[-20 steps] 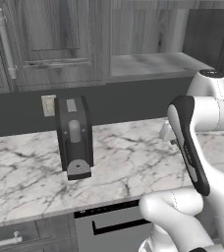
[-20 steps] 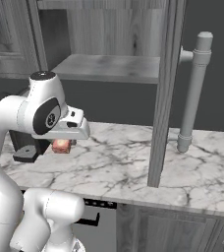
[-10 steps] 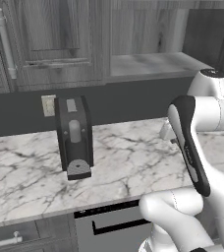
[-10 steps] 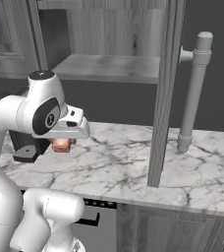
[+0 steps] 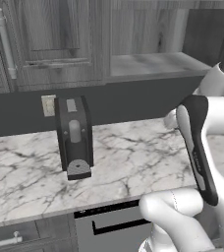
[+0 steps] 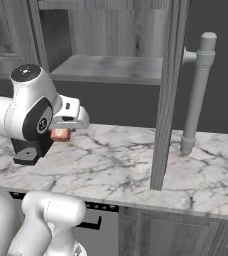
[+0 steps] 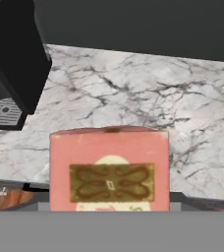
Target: Pick up the bar soap and bar soap from the sink, and place them back in the cabinet, and close the cabinet door.
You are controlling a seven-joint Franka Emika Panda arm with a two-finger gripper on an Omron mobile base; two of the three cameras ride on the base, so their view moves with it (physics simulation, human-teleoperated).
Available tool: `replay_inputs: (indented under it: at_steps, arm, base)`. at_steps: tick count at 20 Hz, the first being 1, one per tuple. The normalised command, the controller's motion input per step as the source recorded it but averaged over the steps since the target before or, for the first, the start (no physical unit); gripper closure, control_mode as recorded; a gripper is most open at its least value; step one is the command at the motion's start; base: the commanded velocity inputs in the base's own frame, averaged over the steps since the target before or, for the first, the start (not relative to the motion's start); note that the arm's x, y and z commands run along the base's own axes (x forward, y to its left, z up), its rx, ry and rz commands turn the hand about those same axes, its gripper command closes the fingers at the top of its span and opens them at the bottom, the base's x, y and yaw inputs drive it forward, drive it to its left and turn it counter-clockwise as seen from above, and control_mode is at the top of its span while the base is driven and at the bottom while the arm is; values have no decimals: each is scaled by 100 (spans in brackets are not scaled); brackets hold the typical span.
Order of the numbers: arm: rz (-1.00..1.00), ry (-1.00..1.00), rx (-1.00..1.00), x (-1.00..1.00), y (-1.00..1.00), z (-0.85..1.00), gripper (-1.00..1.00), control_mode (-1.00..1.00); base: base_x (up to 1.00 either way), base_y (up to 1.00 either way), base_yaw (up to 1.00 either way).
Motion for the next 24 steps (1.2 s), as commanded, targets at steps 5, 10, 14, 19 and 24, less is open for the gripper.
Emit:
replay_inputs:
  at_steps: [5,10,14,19,24]
  arm:
    - [0,-7,0,0,0,66,100,-100]
    - [-2,-2,0,0,1,73,100,-100]
    - [-1,0,0,0,0,52,100,-100]
    - [0,0,0,8,0,28,100,-100]
    - [0,0,0,20,0,20,100,-100]
  base:
    - [0,0,0]
    - [0,0,0]
    - [0,0,0]
    - [0,0,0]
    - [0,0,0]
